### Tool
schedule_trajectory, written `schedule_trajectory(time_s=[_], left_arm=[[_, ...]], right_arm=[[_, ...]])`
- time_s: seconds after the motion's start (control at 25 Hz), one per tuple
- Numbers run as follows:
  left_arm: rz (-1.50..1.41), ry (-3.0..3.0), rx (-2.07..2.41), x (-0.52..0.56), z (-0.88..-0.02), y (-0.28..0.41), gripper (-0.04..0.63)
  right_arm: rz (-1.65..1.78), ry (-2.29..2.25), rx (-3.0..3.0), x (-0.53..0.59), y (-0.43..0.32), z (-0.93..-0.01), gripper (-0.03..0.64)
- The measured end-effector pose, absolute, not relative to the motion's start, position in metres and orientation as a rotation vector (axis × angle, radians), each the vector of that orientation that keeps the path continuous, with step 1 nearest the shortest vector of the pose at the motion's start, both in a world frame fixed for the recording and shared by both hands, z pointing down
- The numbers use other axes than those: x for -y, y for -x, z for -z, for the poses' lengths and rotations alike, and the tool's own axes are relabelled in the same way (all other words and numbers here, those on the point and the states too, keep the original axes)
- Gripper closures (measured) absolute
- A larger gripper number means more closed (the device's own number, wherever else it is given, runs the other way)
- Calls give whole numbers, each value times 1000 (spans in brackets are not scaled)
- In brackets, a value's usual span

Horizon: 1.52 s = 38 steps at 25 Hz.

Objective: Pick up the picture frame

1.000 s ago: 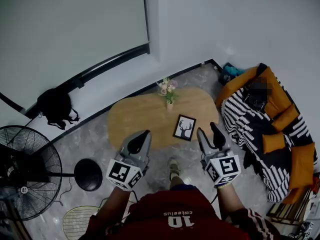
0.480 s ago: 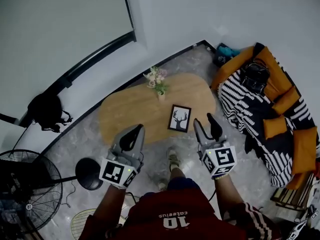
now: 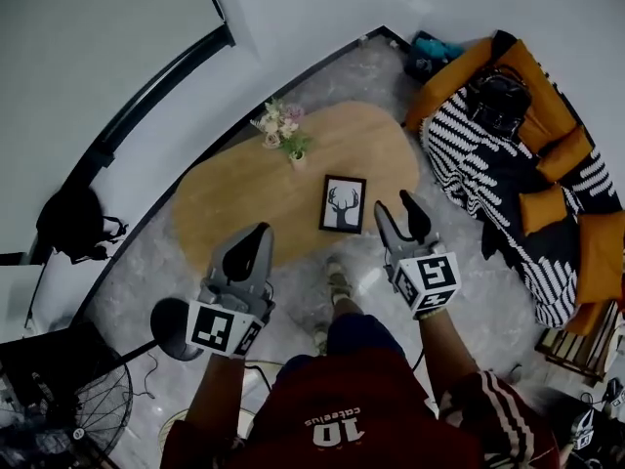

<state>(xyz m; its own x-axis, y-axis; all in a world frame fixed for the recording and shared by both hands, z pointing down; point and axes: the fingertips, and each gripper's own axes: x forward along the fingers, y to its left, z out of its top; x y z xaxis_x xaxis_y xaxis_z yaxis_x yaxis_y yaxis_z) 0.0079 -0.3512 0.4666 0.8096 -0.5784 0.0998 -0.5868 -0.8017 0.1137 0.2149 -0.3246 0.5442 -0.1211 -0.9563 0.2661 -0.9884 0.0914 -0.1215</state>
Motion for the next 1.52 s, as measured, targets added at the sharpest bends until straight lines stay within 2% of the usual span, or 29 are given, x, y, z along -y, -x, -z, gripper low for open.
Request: schedule_trajectory(time_s=[0.44,1.24,1.52], left_arm=[[-166,-2854,899,390,-521,-28,592],[-191,-2773,953,367,-664,0,592],[-198,-2760,966,370,-704,4,592]], right_arm=[[-501,-1984,2079,357,-240,-687,426],[-870,-2011,1804,341,-250,-976,434],[-853,-2034,1723,350,-258,-1024,434]])
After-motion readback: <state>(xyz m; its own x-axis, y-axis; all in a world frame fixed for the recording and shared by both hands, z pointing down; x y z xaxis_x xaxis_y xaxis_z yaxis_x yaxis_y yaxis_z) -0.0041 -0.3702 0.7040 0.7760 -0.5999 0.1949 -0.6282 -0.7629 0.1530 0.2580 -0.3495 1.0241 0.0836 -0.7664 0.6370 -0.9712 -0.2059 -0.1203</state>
